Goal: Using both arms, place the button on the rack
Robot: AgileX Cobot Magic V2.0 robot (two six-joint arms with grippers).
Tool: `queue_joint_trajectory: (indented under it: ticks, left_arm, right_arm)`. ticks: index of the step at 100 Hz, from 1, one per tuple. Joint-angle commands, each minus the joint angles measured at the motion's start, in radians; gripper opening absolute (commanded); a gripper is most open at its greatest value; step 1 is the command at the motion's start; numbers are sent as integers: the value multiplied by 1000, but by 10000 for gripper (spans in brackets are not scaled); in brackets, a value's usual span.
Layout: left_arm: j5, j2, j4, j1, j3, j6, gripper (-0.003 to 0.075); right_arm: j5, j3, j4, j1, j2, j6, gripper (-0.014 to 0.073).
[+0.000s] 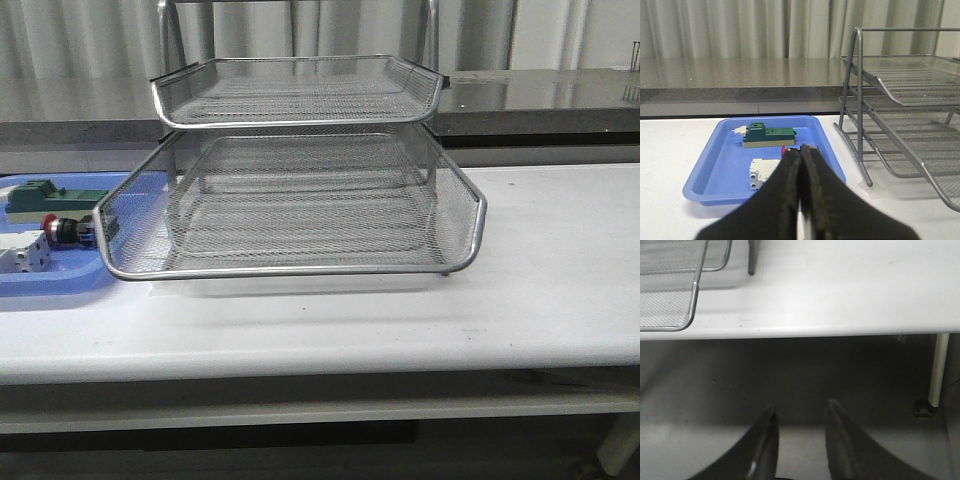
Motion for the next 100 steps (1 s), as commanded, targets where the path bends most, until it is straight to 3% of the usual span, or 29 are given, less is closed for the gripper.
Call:
queue_joint_trajectory:
  ticks: [1, 26, 100]
  left_arm:
    - [-79, -35, -5, 2, 46, -9, -20]
    - [-79, -35, -5, 2, 46, -9, -20]
    - [-79, -35, -5, 2, 46, -9, -20]
  right_arm:
    - [-46, -36, -25, 0, -24, 2, 160]
    - [-46, -36, -43, 0, -41, 2, -76]
    - [-46, -35, -43, 0, -41, 2, -70]
